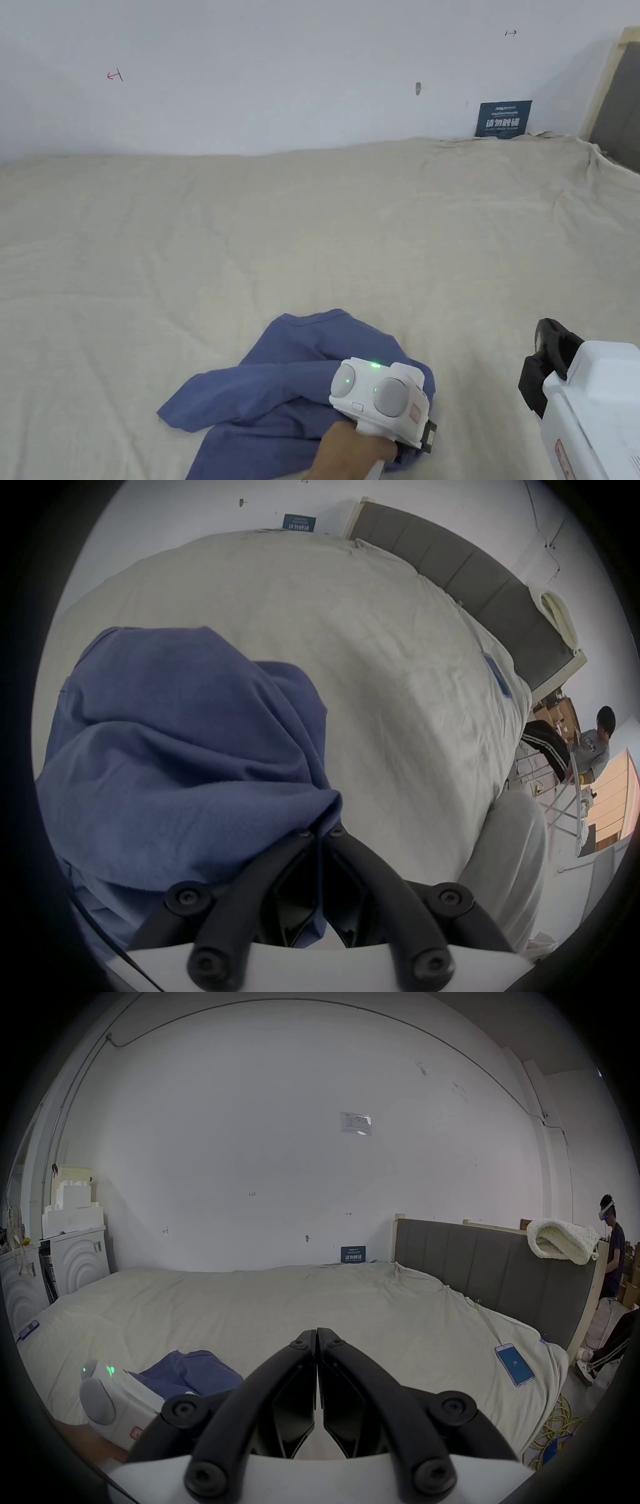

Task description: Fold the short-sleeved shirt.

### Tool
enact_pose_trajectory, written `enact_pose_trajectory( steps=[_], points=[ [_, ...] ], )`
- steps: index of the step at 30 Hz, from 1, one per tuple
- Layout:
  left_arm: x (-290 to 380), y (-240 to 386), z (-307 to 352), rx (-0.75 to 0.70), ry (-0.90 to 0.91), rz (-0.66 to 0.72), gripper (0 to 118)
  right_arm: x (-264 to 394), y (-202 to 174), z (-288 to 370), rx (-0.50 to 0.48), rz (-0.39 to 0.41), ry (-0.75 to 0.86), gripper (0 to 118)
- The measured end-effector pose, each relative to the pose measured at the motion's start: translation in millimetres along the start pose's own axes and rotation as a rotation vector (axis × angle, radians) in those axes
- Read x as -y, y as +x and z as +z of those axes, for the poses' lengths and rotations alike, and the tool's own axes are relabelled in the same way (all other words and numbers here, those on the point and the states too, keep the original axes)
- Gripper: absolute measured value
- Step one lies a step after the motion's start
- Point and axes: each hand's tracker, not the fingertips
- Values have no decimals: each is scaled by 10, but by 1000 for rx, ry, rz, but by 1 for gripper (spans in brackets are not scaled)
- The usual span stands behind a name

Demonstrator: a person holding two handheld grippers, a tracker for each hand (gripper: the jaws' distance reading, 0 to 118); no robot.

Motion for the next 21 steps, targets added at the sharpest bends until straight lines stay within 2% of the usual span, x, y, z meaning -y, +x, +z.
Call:
enact_pose_trajectory(
  steps=[2, 5, 9, 10, 11, 17, 21],
  points=[
    [2, -6, 29, -3, 14, -6, 1, -4, 17, 17, 5, -3, 2, 0],
    [-12, 0, 114, 4, 38, -14, 28, -10, 34, 23, 9, -5, 4, 0],
    [-27, 48, 304, 28, 90, -13, 98, -37, 22, 41, 7, -7, 8, 0],
    [-27, 65, 374, 28, 115, -10, 107, -53, 10, 59, 6, -6, 12, 0],
    [-27, 78, 442, 17, 147, -10, 110, -65, 2, 71, 4, -5, 16, 0],
    [29, 46, 1047, -57, 349, -65, 111, -151, -44, 139, -6, -5, 44, 0],
    [96, -121, 1518, -94, 513, -22, 111, -200, -97, 168, -15, -6, 61, 0]
  ],
)
